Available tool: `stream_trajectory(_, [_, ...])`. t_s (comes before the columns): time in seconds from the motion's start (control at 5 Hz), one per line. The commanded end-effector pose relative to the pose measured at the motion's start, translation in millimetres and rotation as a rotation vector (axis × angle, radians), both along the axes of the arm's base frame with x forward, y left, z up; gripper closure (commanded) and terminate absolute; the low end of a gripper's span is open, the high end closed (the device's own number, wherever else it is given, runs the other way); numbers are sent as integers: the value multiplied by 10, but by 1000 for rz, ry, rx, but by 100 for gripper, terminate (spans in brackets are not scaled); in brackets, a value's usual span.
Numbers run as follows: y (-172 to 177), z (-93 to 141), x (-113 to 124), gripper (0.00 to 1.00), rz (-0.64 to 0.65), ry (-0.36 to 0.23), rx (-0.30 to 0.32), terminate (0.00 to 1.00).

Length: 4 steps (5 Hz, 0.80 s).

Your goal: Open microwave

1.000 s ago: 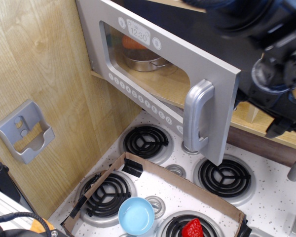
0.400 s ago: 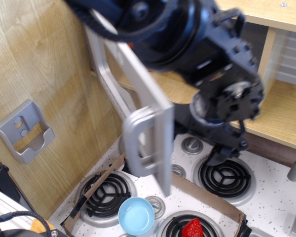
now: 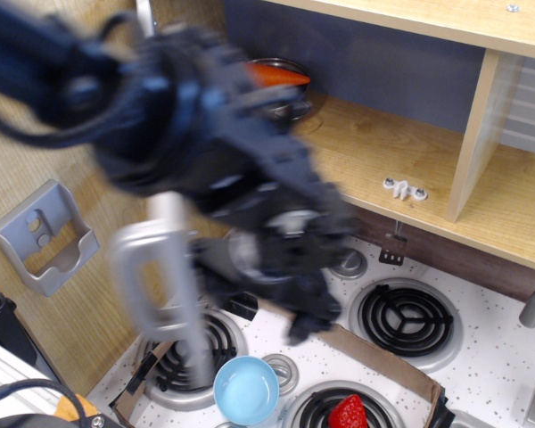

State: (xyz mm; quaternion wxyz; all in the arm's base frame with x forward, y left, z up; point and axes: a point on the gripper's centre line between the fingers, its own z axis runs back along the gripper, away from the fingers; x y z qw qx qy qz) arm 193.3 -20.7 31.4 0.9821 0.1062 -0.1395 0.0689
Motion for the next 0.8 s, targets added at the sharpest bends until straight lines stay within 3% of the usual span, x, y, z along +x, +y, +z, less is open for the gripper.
stream_trajectory(0.0, [221, -7, -148, 0, -18, -57, 10, 0])
stream_trajectory(0.4, [331, -28, -152, 0, -61, -50, -13, 0])
stream_trajectory(0.6, [331, -28, -152, 0, -61, -50, -13, 100])
